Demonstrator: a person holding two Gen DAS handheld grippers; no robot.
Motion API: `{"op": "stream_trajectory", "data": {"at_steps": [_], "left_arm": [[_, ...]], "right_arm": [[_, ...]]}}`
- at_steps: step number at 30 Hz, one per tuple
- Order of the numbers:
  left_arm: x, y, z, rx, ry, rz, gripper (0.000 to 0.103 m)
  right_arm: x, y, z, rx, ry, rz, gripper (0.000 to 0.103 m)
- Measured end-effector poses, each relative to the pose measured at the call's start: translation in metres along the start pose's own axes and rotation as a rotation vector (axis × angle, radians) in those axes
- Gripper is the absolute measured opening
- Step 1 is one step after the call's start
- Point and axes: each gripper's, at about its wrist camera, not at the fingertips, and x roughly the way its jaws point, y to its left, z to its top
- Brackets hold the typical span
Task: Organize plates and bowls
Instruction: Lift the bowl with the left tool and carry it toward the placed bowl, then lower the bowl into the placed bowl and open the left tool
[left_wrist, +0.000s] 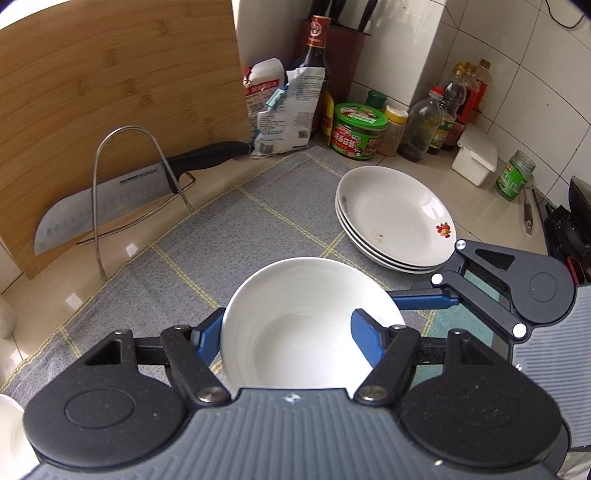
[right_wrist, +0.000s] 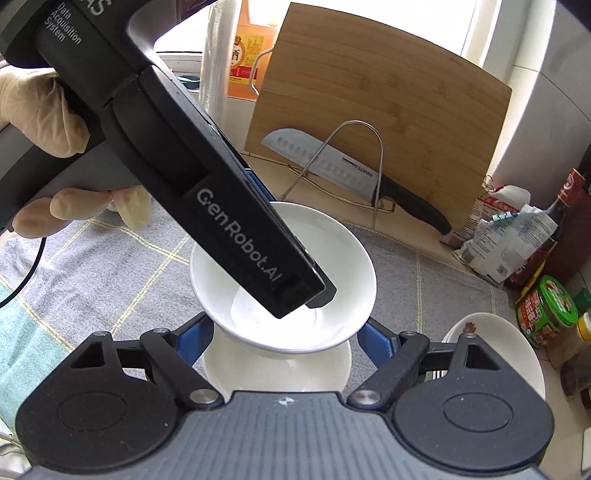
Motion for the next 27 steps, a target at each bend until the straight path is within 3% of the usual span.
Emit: {"op": "stream_trajectory", "data": {"at_steps": [12,27], "left_arm": [[0.023,-0.007,-0.009,-0.002,0.074,-0.038,0.071],[0.036,-0.008,-0.014,0.002,0.093,-0.046,0.071]], "right_arm": [[0.005,-0.004,-0.018,0.072,0.067,0.029,0.088],[0.015,-0.007,-0.025,0.104,0.097,0.049,0.088]]}}
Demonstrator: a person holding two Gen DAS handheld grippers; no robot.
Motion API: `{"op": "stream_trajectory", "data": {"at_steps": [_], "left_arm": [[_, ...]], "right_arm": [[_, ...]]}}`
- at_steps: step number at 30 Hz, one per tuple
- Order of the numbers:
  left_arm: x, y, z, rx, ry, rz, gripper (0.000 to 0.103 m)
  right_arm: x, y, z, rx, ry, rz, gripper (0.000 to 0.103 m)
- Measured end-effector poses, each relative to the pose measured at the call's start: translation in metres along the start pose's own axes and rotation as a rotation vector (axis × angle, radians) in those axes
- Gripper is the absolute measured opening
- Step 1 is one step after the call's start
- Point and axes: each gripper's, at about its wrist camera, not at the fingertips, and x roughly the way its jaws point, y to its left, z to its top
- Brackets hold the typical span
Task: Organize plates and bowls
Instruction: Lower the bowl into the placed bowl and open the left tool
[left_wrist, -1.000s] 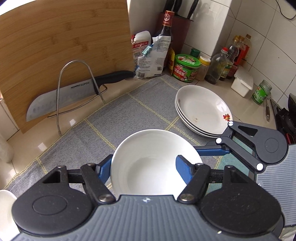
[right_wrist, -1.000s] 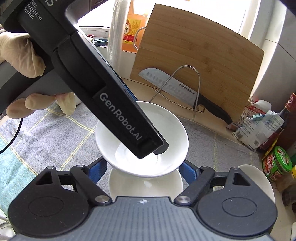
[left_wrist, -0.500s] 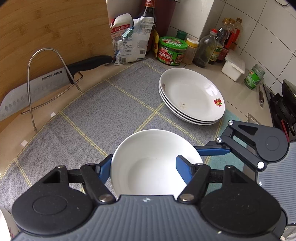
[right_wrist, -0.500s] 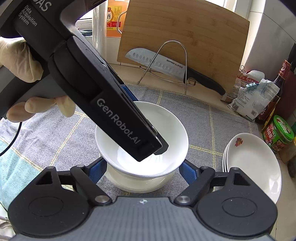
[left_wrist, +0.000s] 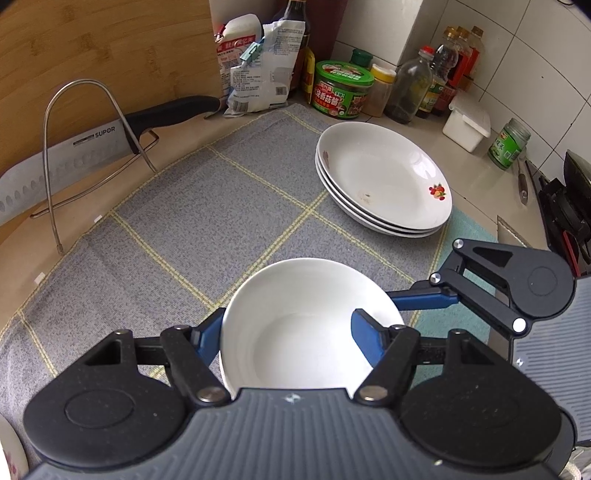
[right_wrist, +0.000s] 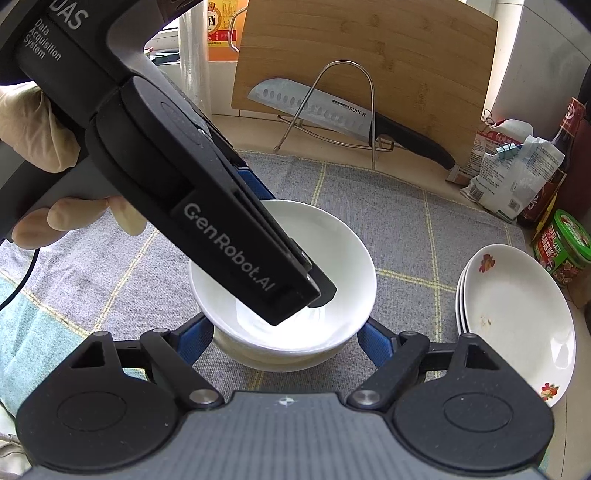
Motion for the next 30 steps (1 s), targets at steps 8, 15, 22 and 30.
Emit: {"op": "stream_trajectory", "data": {"at_steps": [8,15,22,30], "left_arm": [[0.002,0.001,0.001,0.002,-0.001,0.004,0.071],[0.002,0.002,0.000,-0.003,-0.007,0.006,0.075],[-0.010,0.004,0.001,0.000,-0.064,0.012,0.084],[-0.027,0.004,-0.007,-0.005,-0.123,0.061,0.088]], "right_arm": [[0.001,-0.001,0.001,0.007,0.000,0.005,0.088],[0.001,-0.001,0.002,0.002,0.000,0.010,0.088],[-0.003,-0.001,0.003,-0.004,-0.036,0.003,0.101],[-0.018,-0.009,0.004,0.028,-0.093,-0.018,0.102]]}}
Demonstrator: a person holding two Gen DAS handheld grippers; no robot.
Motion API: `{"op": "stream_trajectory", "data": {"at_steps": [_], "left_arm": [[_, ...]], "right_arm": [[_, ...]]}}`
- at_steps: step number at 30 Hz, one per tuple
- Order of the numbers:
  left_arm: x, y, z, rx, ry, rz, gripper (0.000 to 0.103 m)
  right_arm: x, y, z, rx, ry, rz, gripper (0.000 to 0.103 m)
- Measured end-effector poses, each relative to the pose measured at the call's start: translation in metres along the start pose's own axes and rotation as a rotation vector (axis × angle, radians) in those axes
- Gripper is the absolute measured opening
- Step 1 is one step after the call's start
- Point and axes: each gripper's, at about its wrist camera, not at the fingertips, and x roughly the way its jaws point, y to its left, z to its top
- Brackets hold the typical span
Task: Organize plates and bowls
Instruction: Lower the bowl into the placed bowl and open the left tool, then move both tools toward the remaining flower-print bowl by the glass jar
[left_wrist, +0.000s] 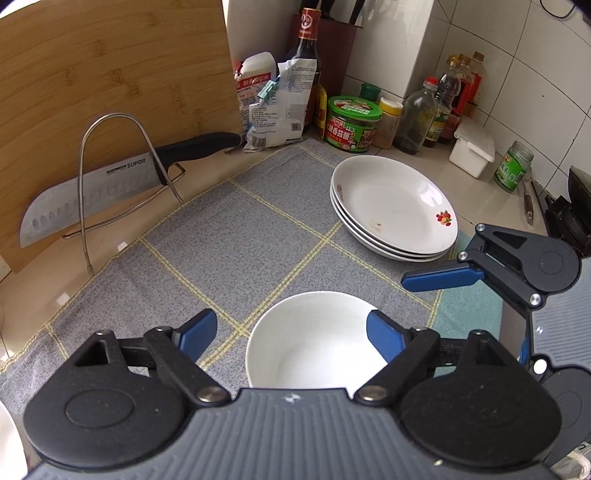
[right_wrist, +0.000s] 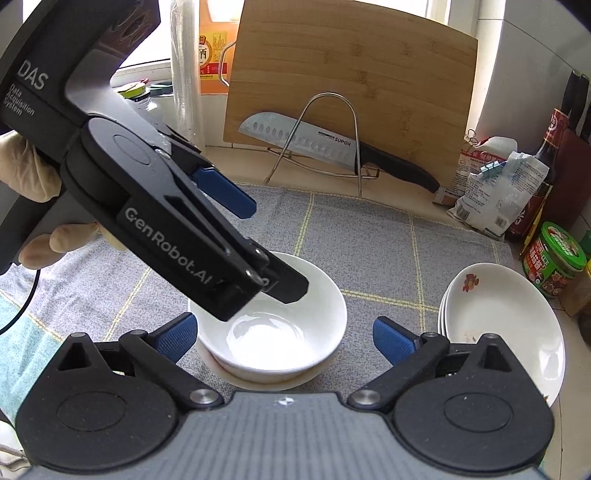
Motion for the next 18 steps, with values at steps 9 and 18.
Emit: {"op": "stream_trajectory", "data": {"at_steps": [9,18], "left_arm": [[-0.015,0.006,-0.027,-0.114,-0.058,0.031,0.089],[-0.035,0.007,-0.053,-0.188,-0.127,0.116,0.092]], "right_arm": [[0.000,-0.011,-0.013,0.048,0.010,-0.028,0.103],[-0.006,-0.012,-0.015,0.062,-0.008,-0.024,0.103]]}}
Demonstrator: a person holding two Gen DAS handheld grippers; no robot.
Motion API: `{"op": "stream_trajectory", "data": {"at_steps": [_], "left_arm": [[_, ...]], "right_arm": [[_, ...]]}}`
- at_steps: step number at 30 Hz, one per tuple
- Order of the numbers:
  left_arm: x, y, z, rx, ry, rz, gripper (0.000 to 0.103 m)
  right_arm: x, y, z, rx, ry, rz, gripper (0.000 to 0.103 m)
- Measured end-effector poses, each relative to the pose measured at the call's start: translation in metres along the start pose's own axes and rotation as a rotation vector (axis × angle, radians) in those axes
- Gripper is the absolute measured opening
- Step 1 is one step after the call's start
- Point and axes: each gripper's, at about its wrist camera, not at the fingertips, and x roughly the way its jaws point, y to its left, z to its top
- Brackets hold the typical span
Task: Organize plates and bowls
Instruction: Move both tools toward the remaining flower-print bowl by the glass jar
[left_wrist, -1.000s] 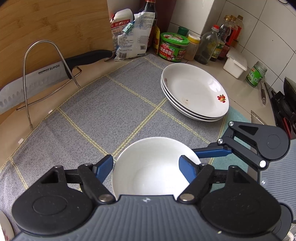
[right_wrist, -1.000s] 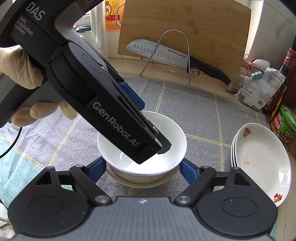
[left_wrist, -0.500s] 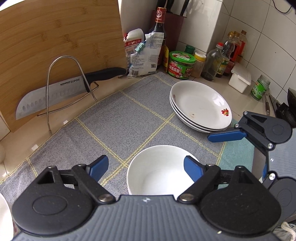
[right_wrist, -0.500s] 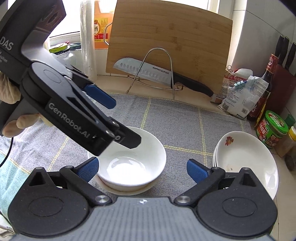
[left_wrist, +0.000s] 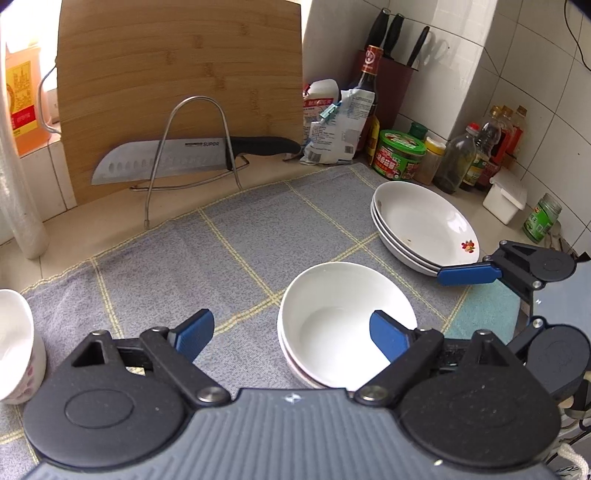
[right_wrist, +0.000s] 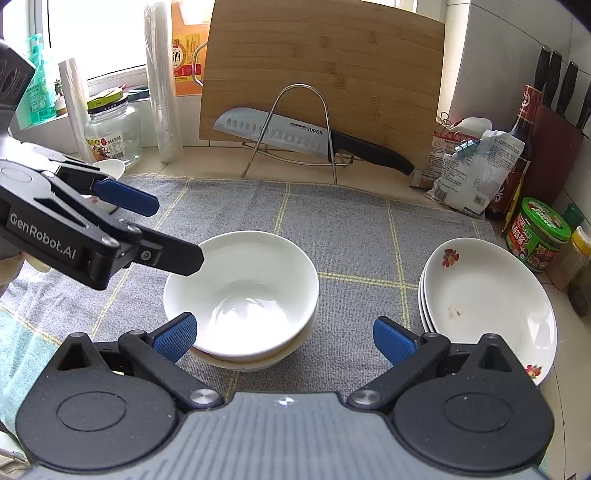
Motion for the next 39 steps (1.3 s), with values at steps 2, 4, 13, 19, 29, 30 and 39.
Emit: {"op": "stream_trajectory", "data": {"at_steps": [2,4,13,19,29,30,39], "left_arm": [[-0.006,0.002,-0.006,-0.015,-0.025,0.036,0.092],[-0.012,0.005,-0.014,-0.047,-0.046,0.075,0.094],[-0.040,0.035,-0.061,-0.205,-0.050,0.325,0.099],[-0.056,0.076,-0.085,-0.275,-0.042,0.414,0.099],[-0.069,0.131,-0.106,-0.214,-0.040,0.373,0.099],[-0.070,0.134,-0.107,-0.211,-0.039,0.364,0.099],[-0.064,0.164,-0.108,-0.201,-0.068,0.341,0.099]], "right_arm": [[-0.002,0.000,0.001,-0.002,-0.012,0.010,0.103],[-0.004,0.001,0.003,-0.014,-0.027,0.012,0.103],[0.001,0.019,0.019,-0.115,-0.062,0.063,0.103],[0.001,0.057,0.029,-0.147,-0.070,0.074,0.103],[0.018,0.131,0.042,-0.152,-0.012,0.011,0.103],[0.020,0.140,0.045,-0.156,-0.009,0.004,0.103],[0.042,0.173,0.078,-0.178,-0.003,0.028,0.103]]}}
